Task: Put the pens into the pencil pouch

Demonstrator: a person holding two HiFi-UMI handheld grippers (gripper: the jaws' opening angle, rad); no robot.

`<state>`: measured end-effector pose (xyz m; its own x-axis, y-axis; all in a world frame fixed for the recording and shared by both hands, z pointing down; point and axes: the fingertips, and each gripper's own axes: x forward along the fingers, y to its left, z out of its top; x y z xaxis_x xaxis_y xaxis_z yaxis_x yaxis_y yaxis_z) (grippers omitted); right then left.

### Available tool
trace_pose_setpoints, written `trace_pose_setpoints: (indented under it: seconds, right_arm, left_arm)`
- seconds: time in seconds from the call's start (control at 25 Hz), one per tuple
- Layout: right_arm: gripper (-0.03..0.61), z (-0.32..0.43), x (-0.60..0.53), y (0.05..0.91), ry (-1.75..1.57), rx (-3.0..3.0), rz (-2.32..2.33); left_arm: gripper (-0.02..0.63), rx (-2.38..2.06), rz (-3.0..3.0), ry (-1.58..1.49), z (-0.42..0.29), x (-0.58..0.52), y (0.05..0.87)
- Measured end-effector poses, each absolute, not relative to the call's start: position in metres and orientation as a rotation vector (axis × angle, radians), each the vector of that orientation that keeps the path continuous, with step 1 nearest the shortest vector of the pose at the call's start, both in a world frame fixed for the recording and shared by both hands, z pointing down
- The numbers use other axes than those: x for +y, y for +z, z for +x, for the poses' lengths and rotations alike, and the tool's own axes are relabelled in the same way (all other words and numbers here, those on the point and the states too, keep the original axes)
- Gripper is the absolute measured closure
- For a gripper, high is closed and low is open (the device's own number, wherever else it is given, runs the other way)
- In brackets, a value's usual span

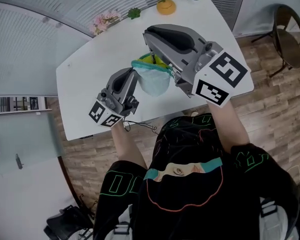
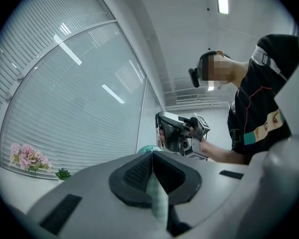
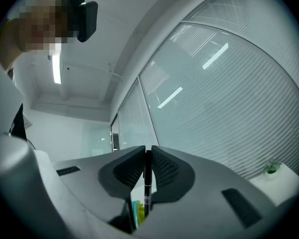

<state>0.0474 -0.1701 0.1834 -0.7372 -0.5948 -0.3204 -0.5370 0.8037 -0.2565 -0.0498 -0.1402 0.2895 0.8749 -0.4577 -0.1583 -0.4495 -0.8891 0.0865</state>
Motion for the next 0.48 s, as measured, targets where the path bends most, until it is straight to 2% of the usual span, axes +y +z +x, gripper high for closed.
trace_pose_setpoints:
  seconds: [0.48]
  right_arm:
    - [0.537, 0.024, -0.173, 0.196, -0.321, 2.576, -0.754]
  left_arm:
    - [0.606, -0.689, 2.963, -0.273, -0.046, -0.142, 0.300]
